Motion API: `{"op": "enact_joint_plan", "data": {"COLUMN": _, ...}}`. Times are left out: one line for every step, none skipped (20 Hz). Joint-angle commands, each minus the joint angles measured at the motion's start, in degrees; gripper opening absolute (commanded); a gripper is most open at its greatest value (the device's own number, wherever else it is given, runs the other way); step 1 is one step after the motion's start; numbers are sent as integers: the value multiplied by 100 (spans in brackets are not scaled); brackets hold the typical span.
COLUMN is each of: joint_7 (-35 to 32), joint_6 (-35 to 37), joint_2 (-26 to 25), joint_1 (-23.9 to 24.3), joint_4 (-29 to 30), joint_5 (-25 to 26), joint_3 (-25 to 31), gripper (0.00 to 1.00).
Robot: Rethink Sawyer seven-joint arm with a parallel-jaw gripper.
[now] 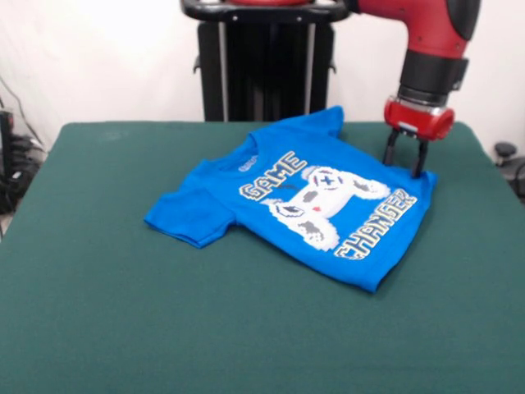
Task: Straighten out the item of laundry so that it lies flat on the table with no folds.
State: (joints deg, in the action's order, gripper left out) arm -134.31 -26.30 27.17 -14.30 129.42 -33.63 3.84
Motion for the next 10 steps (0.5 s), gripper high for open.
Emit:
{"op": "enact_joint_plan", "data": {"joint_7": -1313, "joint_6": 345, "joint_2": 5, "joint_1": -159, "joint_4": -734, "joint_5": -425, "joint_3": 575, "gripper": 100}}
{"op": "enact_joint_plan", "data": {"joint_7": -1315, "joint_6": 332, "joint_2": -4, "joint_1": -143, "joint_4": -740, "joint_5": -399, "joint_3": 582, "gripper": 100}}
{"op": "enact_joint_plan", "data": {"joint_7": -1312, "joint_6": 327, "joint_2": -11, "joint_1": -140, "joint_4": -748, "joint_5": -391, "joint_3": 581, "gripper": 100}}
{"op": "enact_joint_plan", "data": {"joint_7": -1309, "joint_6": 334, "joint_2": 10, "joint_1": -145, "joint_4": -736, "joint_5": -396, "joint_3": 574, "gripper": 100}}
{"op": "enact_joint_plan", "data": {"joint_7": -1296, "joint_6": 351, "joint_2": 30, "joint_1": -163, "joint_4": -731, "joint_5": -419, "joint_3": 560, "gripper": 100}}
{"op": "enact_joint_plan", "data": {"joint_7": -1286, "joint_6": 375, "joint_2": 55, "joint_1": -180, "joint_4": -725, "joint_5": -439, "joint_3": 553, "gripper": 100}}
{"op": "enact_joint_plan", "data": {"joint_7": -1283, "joint_6": 402, "joint_2": 76, "joint_1": -193, "joint_4": -719, "joint_5": -460, "joint_3": 551, "gripper": 100}}
{"op": "enact_joint_plan", "data": {"joint_7": -1282, "joint_6": 417, "joint_2": 81, "joint_1": -217, "joint_4": -728, "joint_5": -487, "joint_3": 550, "gripper": 100}}
{"op": "enact_joint_plan", "data": {"joint_7": -1296, "joint_6": 413, "joint_2": 73, "joint_1": -223, "joint_4": -738, "joint_5": -490, "joint_3": 561, "gripper": 100}}
{"op": "enact_joint_plan", "data": {"joint_7": -1319, "joint_6": 398, "joint_2": 48, "joint_1": -206, "joint_4": -751, "joint_5": -452, "joint_3": 587, "gripper": 100}}
